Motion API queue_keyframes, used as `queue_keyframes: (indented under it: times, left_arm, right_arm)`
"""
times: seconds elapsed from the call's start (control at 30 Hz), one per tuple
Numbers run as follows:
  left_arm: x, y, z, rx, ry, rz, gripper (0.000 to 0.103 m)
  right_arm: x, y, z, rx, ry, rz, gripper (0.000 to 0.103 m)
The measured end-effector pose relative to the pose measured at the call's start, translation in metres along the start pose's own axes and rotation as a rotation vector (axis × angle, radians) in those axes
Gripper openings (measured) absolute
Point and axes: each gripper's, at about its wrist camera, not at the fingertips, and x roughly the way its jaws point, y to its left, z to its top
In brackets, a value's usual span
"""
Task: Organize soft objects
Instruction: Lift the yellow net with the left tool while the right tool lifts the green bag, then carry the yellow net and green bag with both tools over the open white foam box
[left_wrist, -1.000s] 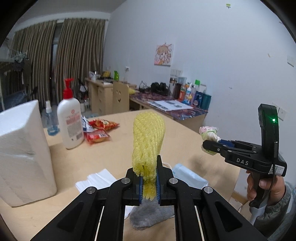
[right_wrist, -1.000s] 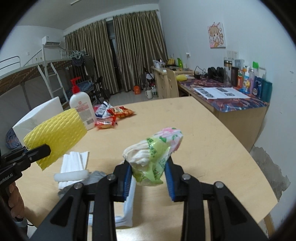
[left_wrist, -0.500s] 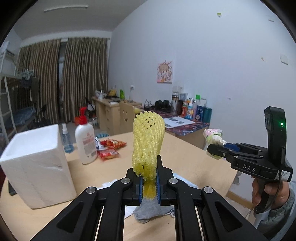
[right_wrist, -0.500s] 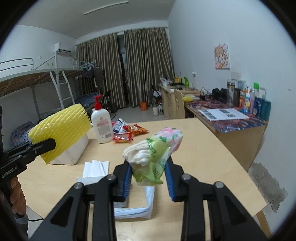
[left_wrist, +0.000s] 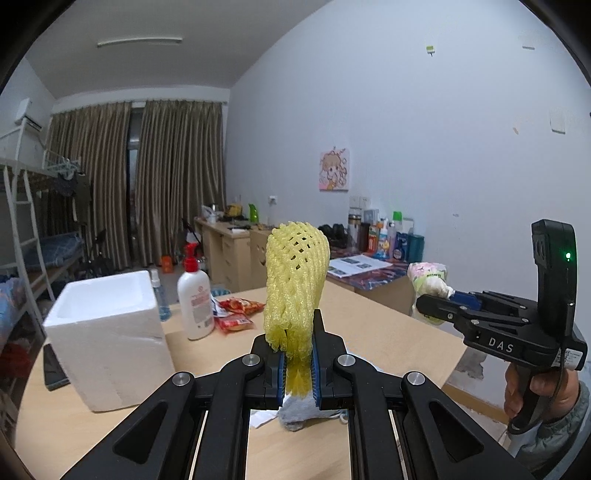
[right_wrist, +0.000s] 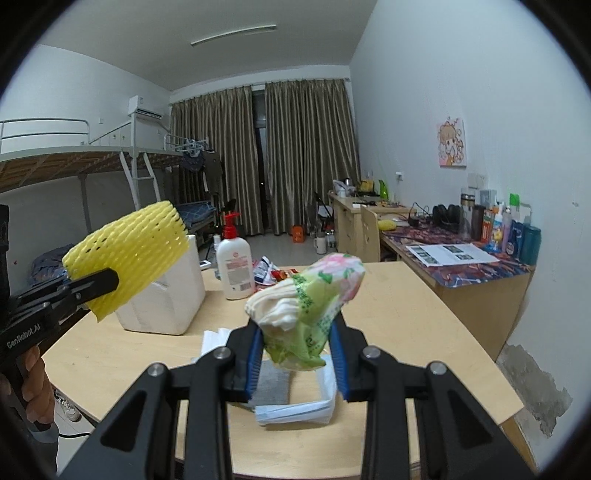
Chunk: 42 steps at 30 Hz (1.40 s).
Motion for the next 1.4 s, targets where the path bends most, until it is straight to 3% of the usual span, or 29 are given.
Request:
queue_keyframes:
  times: [0.27, 0.93, 1.4]
  left_arm:
    - [-0.029, 0.009, -0.001, 0.01, -0.035, 0.091, 0.011]
    - [-0.099, 0.058, -0.007, -0.029, -0.068, 0.347, 0.011]
    - [-0.114, 0.079, -0.011, -0.055, -0.069, 0.43, 0.011]
  right_arm:
    - [-0.005, 0.022, 0.003, -0.03, -0.03, 0.047, 0.037]
    - [0.015, 0.11, 0.014, -0.122, -0.05, 0.288, 0.037]
    - [0.028, 0.146, 0.019, -0.172, -0.041, 0.418, 0.037]
